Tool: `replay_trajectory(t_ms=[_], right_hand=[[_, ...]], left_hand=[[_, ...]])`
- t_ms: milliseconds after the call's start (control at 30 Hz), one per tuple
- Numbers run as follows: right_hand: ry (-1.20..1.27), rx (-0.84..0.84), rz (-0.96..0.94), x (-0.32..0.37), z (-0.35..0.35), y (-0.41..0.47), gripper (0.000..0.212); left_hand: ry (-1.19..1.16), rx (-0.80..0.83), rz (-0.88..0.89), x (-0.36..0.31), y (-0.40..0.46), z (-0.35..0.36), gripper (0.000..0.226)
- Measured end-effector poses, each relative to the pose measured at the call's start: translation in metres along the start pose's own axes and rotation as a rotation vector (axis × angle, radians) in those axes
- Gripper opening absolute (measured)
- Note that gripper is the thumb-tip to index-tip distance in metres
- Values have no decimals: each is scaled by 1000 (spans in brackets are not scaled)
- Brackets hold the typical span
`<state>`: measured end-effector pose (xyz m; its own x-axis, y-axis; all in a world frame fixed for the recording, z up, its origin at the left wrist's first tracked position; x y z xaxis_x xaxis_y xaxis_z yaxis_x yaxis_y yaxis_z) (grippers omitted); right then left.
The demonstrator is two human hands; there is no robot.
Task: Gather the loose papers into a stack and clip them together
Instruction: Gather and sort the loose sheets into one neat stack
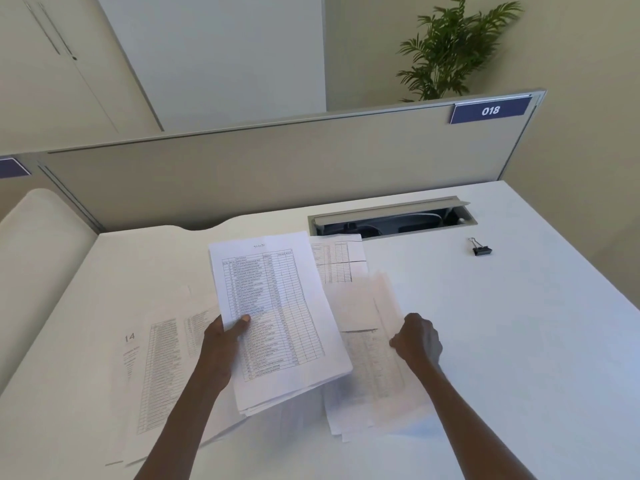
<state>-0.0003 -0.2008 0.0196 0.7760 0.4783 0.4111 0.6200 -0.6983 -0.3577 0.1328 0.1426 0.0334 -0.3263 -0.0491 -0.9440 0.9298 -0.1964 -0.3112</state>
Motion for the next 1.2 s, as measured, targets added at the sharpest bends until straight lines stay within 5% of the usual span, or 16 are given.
replay_trajectory(t_ms=[267, 600, 1000, 1200], right_hand=[[-243, -163, -205, 27, -72, -31, 13], [-219, -351, -303, 56, -161, -75, 11], [574, 126, -362, 83, -129, -65, 23], [457, 87, -368, 85, -76, -51, 26]], left_hand=[[157, -28, 12, 10, 18, 10, 22], [171, -19, 1, 10, 14, 26, 17], [124, 146, -50, -13, -15, 68, 16], [94, 236, -10, -35, -32, 77, 13]])
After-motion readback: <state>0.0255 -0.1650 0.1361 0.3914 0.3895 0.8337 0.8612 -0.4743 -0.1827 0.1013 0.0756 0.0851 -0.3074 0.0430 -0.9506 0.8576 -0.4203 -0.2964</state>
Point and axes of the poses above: each hand's wrist, its own y-axis towards the middle knuckle, its own z-axis out of the palm, x = y × z, the point moved 6 cm from there along y, towards the middle knuckle, and after that the axes turned 5 degrees about x, right-handed, at the moved point
